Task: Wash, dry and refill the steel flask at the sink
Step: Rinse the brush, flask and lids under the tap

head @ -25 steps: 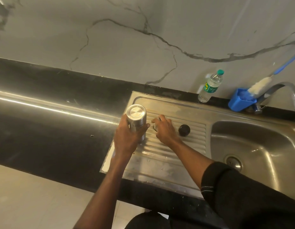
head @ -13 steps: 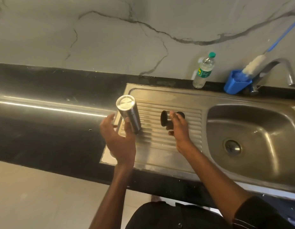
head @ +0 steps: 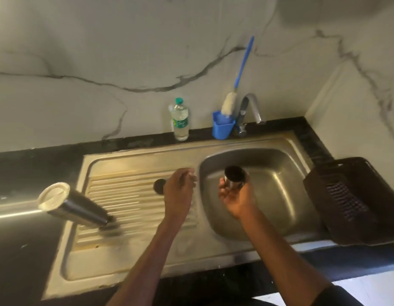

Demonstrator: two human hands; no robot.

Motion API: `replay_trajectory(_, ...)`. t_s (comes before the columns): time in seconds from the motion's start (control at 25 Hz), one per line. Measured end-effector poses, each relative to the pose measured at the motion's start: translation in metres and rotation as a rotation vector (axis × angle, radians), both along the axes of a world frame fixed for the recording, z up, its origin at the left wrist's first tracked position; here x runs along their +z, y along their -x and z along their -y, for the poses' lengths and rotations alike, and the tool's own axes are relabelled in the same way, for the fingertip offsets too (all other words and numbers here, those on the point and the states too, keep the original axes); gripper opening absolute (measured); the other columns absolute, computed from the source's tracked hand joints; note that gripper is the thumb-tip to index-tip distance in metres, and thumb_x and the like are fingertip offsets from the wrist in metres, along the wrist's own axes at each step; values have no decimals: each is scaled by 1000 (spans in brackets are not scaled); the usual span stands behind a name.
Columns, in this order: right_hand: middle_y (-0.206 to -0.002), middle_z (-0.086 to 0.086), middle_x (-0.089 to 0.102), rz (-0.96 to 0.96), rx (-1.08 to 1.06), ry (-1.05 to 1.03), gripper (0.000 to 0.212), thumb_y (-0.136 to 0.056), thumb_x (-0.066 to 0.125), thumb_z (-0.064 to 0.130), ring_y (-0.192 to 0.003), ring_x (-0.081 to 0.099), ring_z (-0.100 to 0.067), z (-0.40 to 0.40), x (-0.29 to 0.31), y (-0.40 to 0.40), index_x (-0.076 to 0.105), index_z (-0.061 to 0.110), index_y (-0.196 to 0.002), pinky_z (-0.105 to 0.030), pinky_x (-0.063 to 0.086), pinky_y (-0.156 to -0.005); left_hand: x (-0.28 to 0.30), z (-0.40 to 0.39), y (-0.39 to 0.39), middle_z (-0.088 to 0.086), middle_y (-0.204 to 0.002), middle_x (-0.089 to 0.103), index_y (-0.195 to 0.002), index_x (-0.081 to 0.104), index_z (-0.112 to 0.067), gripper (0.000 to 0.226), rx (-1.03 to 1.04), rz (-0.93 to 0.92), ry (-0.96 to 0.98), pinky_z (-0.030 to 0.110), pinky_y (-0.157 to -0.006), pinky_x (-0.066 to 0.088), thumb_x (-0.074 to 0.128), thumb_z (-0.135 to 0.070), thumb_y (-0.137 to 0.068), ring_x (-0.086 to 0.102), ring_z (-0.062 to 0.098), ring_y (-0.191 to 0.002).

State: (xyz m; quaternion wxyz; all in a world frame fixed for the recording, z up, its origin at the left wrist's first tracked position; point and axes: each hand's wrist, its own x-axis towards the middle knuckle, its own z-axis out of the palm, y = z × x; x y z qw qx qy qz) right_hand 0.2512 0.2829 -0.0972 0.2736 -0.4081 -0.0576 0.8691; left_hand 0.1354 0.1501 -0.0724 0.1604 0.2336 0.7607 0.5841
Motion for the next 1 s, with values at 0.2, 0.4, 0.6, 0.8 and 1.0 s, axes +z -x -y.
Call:
replay_trajectory(0.2,-81,-13,69,15,-76,19,41,-99,56,47,-58,66,-24,-73,-19,-34,66,9,-112,-21,45,-42,-5,-124,9,-6,-79,77,-85,74,-27,27,-203,-24,216,44,-76,61,57,-46,-95,73,19,-78)
replay_trajectory(0.4,-87,-19,74,13,-59,31,50,-102,49,53,-58,70,-22,-127,-37,-27,67,6,-109,-20,46,-44,-1,-226,7,2,-101,76,-104,77,-20,20,-284,-170,367,29,-74,41,57,-26,-104,68,21,-93)
replay_trajectory(0.6,-100,-20,71,19,-23,46,49,-100,52,53,-68,71,-24,-162,-60,-6,64,9,-115,-21,42,-49,-10,-292,8,3,-111,72,-123,70,-17,22,-310,-227,429,28,-74,41,62,-22,-103,59,16,-93)
replay_trajectory(0.8,-98,-19,69,47,24,21,52,-102,50,52,-70,68,-23,-177,-73,7,62,6,-124,-22,45,-46,-14,-311,13,-1,-89,59,-104,73,-7,9,-207,-288,474,31,-71,41,70,-10,-96,52,18,-82)
replay_trajectory(1.0,-83,-15,74,58,36,54,47,-103,48,50,-66,66,-22,-175,-75,19,66,7,-108,-20,42,-49,-22,-309,13,-3,-74,61,-86,73,-4,13,-159,-236,390,19,-55,34,63,-4,-94,50,8,-62)
